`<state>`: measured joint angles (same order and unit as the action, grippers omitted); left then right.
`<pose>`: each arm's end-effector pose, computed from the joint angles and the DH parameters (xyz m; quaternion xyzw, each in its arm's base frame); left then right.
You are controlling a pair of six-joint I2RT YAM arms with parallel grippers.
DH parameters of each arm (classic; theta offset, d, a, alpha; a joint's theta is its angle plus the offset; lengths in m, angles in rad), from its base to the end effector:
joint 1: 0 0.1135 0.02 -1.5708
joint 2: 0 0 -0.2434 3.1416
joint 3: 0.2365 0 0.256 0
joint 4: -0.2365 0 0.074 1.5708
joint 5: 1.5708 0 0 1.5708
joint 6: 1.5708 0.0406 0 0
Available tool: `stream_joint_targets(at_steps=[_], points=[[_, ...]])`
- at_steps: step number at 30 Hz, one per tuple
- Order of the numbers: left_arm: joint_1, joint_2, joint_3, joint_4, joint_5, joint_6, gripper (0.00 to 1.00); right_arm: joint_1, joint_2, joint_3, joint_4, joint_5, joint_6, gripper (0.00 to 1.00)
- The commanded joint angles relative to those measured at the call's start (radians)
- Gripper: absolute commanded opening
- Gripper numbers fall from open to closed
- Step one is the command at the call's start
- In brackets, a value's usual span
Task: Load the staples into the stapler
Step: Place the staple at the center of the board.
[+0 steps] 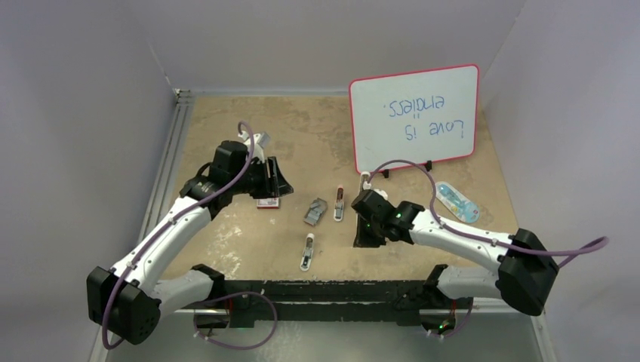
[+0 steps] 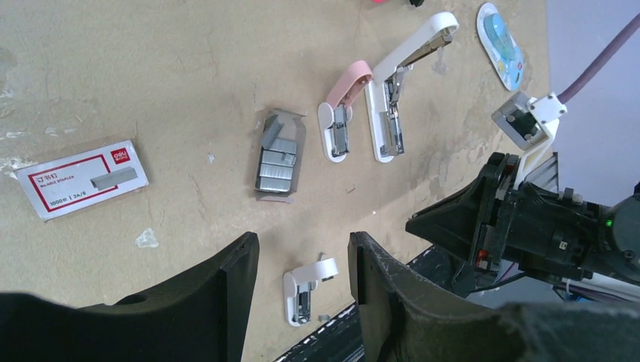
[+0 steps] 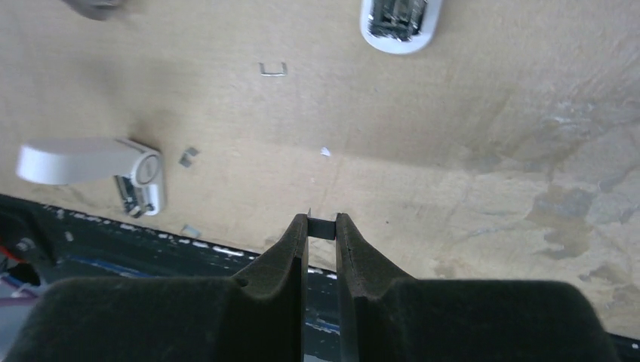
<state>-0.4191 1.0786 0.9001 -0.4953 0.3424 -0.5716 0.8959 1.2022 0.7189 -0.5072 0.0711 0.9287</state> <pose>0.2212 -0.1135 0.2728 0.0060 0.8910 -0.3382 0.3029 0.1543 0.1882 0.1823 0.0259 0.9573 0.2053 0.2019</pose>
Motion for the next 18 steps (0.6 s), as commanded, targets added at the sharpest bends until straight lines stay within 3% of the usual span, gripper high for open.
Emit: stream_joint_targets(at_steps=[1,18], points=[[0.005,-0.004,-0.007,0.033,0.007,0.036,0.48,0.021,0.036,0.012,-0.081,0.063,0.061,0.08],[0.004,0.009,-0.013,0.033,0.017,0.043,0.48,0.063,0.209,-0.011,0.012,0.063,0.029,0.16]])
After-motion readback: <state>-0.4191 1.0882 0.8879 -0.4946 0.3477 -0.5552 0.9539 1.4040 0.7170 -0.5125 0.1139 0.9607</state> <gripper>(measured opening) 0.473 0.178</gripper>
